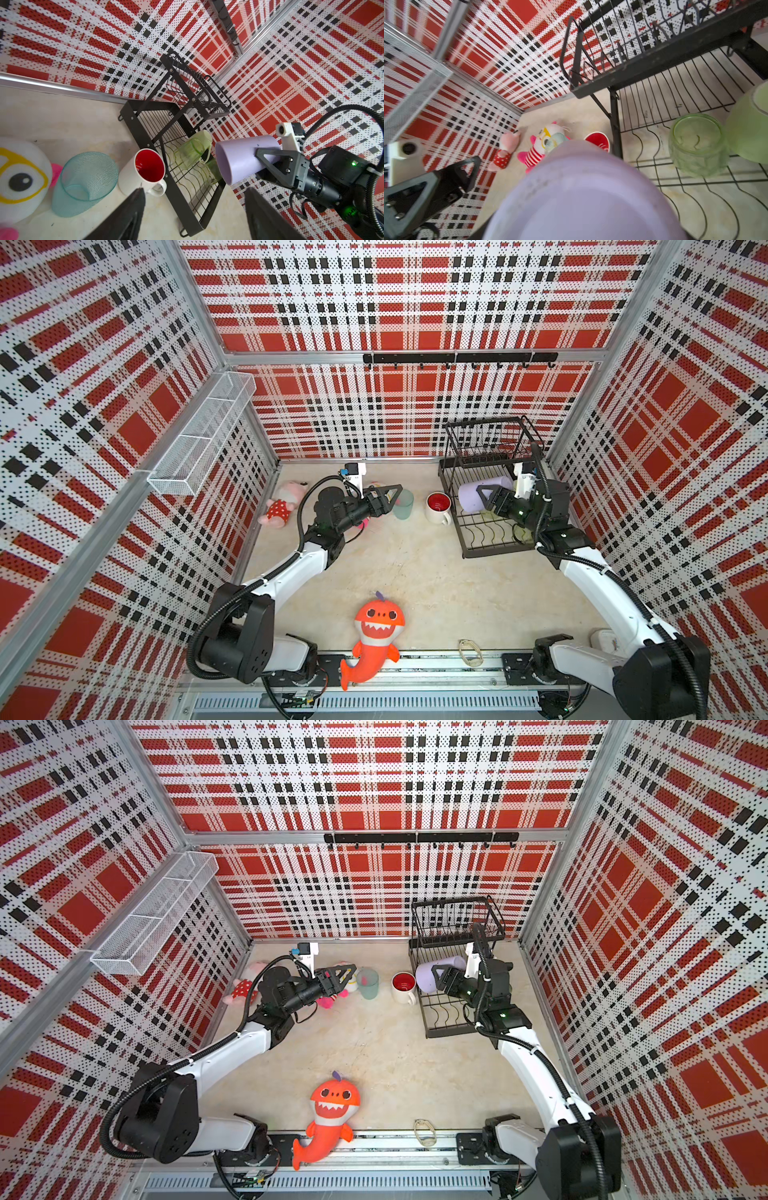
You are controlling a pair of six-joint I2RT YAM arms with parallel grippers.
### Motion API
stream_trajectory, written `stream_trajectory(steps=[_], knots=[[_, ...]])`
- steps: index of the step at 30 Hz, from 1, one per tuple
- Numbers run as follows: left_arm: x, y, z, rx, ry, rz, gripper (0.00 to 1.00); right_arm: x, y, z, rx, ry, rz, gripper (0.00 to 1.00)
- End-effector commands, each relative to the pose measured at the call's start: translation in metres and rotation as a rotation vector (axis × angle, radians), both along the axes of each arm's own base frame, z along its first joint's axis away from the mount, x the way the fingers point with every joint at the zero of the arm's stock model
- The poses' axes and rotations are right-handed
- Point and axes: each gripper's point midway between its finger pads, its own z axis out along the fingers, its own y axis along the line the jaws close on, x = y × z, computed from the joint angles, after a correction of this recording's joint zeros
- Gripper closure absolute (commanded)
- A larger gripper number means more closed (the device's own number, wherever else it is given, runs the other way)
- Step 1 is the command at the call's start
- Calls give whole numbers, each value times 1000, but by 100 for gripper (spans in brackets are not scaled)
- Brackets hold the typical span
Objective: Load cups into a dish rack
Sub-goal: Place the cup upside down at the dish rack.
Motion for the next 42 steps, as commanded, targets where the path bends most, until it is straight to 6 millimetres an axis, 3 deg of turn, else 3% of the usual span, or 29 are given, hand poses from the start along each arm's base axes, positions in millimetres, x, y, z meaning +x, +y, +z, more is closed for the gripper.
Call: stream_trajectory(steps=[1, 20, 42], knots=[[4, 5, 9, 37, -26, 40, 21, 2, -11, -26, -170, 26, -47, 38], [17, 1, 0, 325, -19, 210, 19, 37, -6, -64, -381, 23, -55, 37], [23, -2, -10, 357, 4, 229, 18, 66, 0, -91, -486, 26, -12, 36]])
